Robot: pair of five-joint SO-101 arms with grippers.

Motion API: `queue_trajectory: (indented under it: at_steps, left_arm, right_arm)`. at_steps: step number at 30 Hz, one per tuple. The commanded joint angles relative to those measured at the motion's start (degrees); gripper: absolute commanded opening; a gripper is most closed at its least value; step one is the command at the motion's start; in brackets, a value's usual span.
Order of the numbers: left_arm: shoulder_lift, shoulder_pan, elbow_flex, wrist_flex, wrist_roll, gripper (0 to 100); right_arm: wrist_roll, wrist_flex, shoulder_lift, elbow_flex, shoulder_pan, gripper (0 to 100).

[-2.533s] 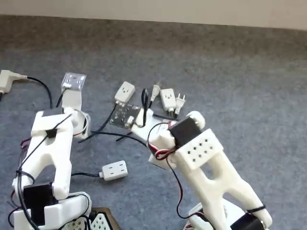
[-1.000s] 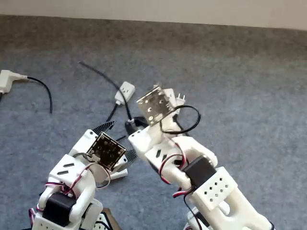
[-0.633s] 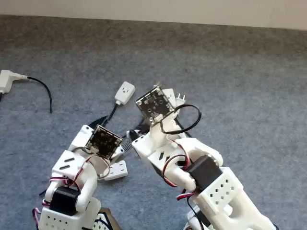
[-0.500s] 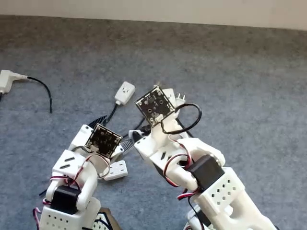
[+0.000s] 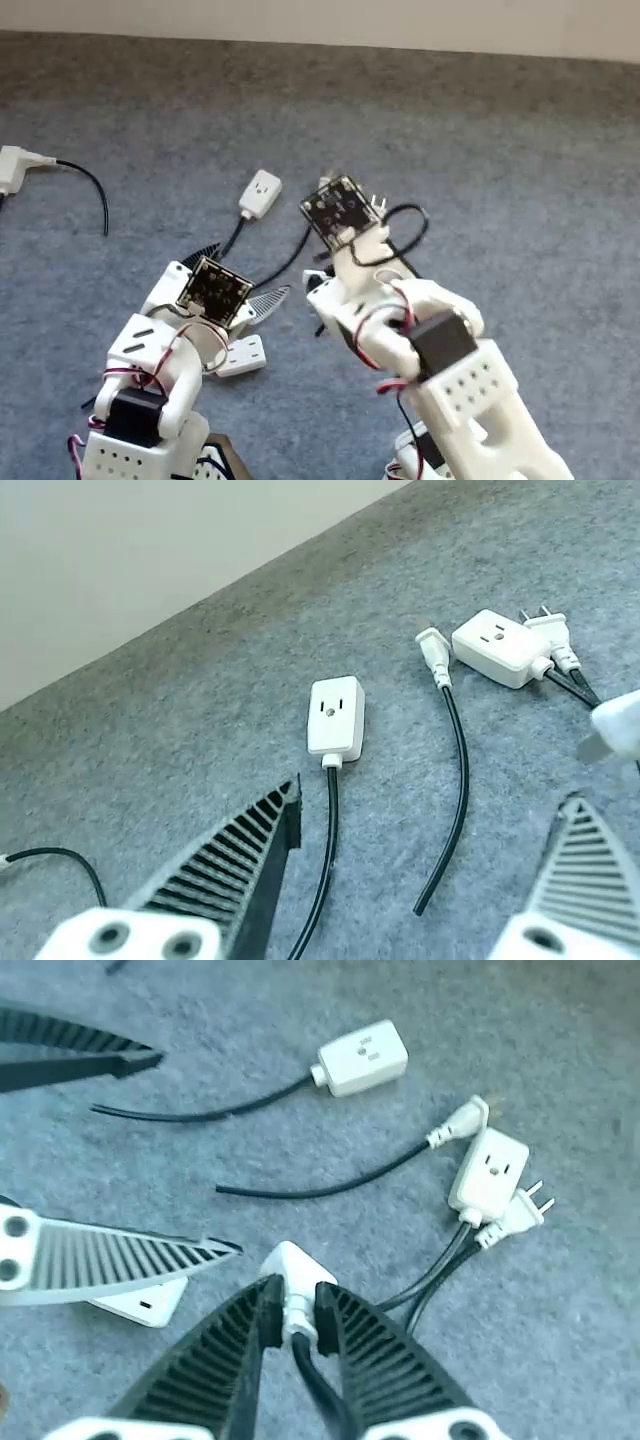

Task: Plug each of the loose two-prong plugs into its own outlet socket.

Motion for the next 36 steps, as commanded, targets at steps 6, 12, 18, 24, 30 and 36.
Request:
queue_trajectory:
  at_steps: [6, 12, 18, 24, 30, 36]
  left_arm:
    - [3.9, -12.1, -9.4, 2.3, 4.5, 36]
    - [32.4, -21.3, -24.4, 2.3, 11.5, 36]
    - [62.9, -34.9, -40.4, 2.3, 19.6, 36]
    - [85.8, -42.9, -56.7, 2.6, 22.5, 36]
    - [100.4, -45.7, -69.8, 2.7, 22.2, 36]
    - [111.1, -53.2, -81.7, -1.5, 22.1, 36]
  right_arm:
    - [0.3, 3.3, 10.8, -10.0, 1.0, 0.5]
    - [-9.5, 13.5, 21.1, -25.7, -1.9, 0.5]
    - [-33.1, 23.6, 35.3, -34.5, -5.8, 0.5]
    - [-50.1, 30.6, 38.7, -37.5, -12.4, 0.5]
    - [-51.3, 24.4, 38.8, -37.1, -18.2, 0.5]
    - [-59.2, 19.3, 39.1, -36.5, -17.7, 0.5]
